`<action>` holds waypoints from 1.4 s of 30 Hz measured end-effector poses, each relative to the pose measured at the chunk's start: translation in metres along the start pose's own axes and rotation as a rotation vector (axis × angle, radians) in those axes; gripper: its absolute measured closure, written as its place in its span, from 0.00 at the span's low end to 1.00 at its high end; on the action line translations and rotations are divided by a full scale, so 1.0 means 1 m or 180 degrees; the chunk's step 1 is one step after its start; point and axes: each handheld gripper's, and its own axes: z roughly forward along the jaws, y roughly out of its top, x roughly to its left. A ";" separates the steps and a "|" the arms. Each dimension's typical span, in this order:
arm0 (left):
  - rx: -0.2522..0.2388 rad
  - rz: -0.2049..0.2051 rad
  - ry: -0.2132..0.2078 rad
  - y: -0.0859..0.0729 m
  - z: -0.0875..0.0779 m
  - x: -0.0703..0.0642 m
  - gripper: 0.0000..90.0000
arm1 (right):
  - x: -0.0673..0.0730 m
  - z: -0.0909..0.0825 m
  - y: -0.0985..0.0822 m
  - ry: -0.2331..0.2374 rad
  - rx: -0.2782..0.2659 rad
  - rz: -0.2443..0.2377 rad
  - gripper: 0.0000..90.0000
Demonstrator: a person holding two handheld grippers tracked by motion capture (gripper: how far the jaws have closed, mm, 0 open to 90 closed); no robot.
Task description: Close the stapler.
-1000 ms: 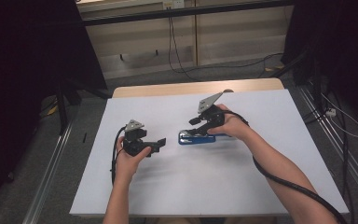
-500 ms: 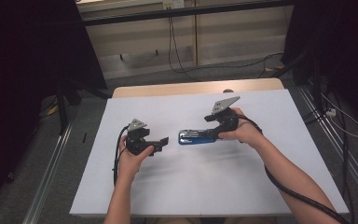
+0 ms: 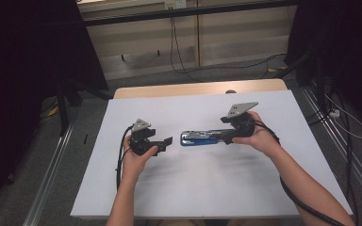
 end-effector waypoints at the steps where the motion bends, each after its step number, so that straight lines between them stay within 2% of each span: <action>1: 0.0010 -0.0002 0.0005 0.000 0.001 -0.001 0.21 | -0.001 -0.003 -0.002 -0.0035 -0.0018 0.0001 0.30; 5: 0.0095 0.0050 0.0034 0.000 0.006 -0.005 0.35 | -0.003 -0.015 -0.008 -0.0153 -0.0045 0.0092 0.32; 10: 0.0081 0.0088 -0.0024 0.001 0.010 -0.009 0.55 | -0.005 -0.028 -0.017 -0.0295 -0.0052 0.0152 0.38; 17: 0.0126 0.0169 0.0027 0.000 0.017 -0.011 0.82 | -0.011 -0.044 -0.032 -0.0453 -0.0033 0.0265 0.45; 18: 0.0124 0.0145 0.0021 -0.001 0.019 -0.011 0.85 | -0.012 -0.045 -0.035 -0.0471 -0.0019 0.0262 0.45; 20: 0.0145 0.0165 -0.0006 -0.002 0.022 -0.012 0.91 | -0.014 -0.048 -0.040 -0.0496 0.0001 0.0307 0.49; 22: 0.0189 0.0177 -0.0003 -0.003 0.024 -0.013 0.96 | -0.017 -0.050 -0.045 -0.0529 0.0020 0.0384 0.49; 24: 0.0198 0.0195 0.0008 -0.004 0.026 -0.014 1.00 | -0.020 -0.053 -0.050 -0.0584 0.0031 0.0395 0.51; 28: 0.0237 0.0186 0.0022 -0.005 0.031 -0.016 1.00 | -0.026 -0.058 -0.062 -0.0631 0.0054 0.0458 0.56; 30: 0.0256 0.0171 0.0031 -0.006 0.033 -0.016 1.00 | -0.028 -0.058 -0.067 -0.0684 0.0082 0.0470 0.59; 32: 0.0257 0.0176 0.0028 -0.006 0.035 -0.016 1.00 | -0.028 -0.055 -0.072 -0.0676 0.0119 0.0471 0.62; 35: 0.0263 0.0168 0.0031 -0.006 0.038 -0.017 1.00 | -0.028 -0.052 -0.078 -0.0647 0.0149 0.0478 0.75; 39: 0.0340 0.0130 0.0004 -0.009 0.045 -0.019 1.00 | -0.027 -0.044 -0.083 -0.0666 0.0328 0.0450 0.85; 42: 0.0333 0.0131 -0.0020 -0.010 0.051 -0.022 1.00 | -0.025 -0.040 -0.083 -0.0592 0.0356 0.0423 0.95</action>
